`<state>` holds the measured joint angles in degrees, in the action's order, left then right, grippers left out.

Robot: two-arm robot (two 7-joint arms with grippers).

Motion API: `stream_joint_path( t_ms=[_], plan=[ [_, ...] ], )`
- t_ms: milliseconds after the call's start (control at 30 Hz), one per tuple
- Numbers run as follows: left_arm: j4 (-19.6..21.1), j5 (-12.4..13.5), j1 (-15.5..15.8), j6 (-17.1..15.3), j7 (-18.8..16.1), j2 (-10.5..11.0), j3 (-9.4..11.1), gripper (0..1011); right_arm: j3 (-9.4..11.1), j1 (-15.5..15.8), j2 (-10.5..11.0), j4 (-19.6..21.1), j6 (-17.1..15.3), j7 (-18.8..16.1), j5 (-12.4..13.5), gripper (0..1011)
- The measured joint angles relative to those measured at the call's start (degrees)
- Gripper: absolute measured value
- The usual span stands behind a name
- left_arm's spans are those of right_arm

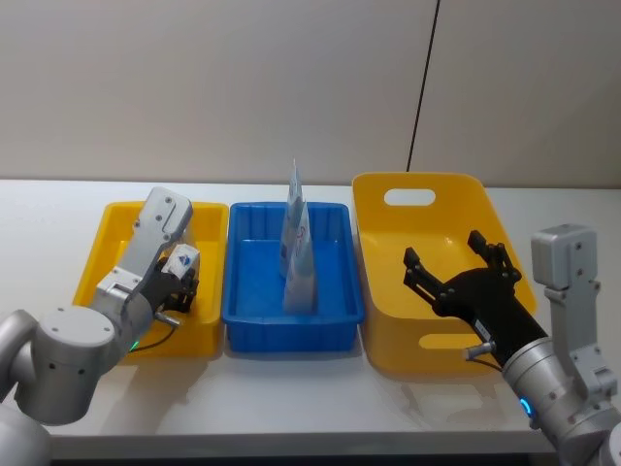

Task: Bimanual collaborative sorting of washing and personal care products

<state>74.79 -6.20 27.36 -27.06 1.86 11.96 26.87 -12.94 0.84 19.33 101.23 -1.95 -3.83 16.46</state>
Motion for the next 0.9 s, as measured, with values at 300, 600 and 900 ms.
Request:
stream_joint_path(
  t_ms=[300,600,900],
  plan=[
    [1.8,0.0,-1.1,0.3,0.4,0.9,-0.5,357,0.0,0.0,0.0,0.0,0.0,0.0,0.0,1000],
    [7.8,0.0,-3.7,2.2,2.2,4.9,-2.0,356,0.0,0.0,0.0,0.0,0.0,0.0,0.0,1000],
    [14.2,0.1,-5.8,4.3,5.0,9.7,-3.8,356,0.0,0.0,0.0,0.0,0.0,0.0,0.0,1000]
  ],
)
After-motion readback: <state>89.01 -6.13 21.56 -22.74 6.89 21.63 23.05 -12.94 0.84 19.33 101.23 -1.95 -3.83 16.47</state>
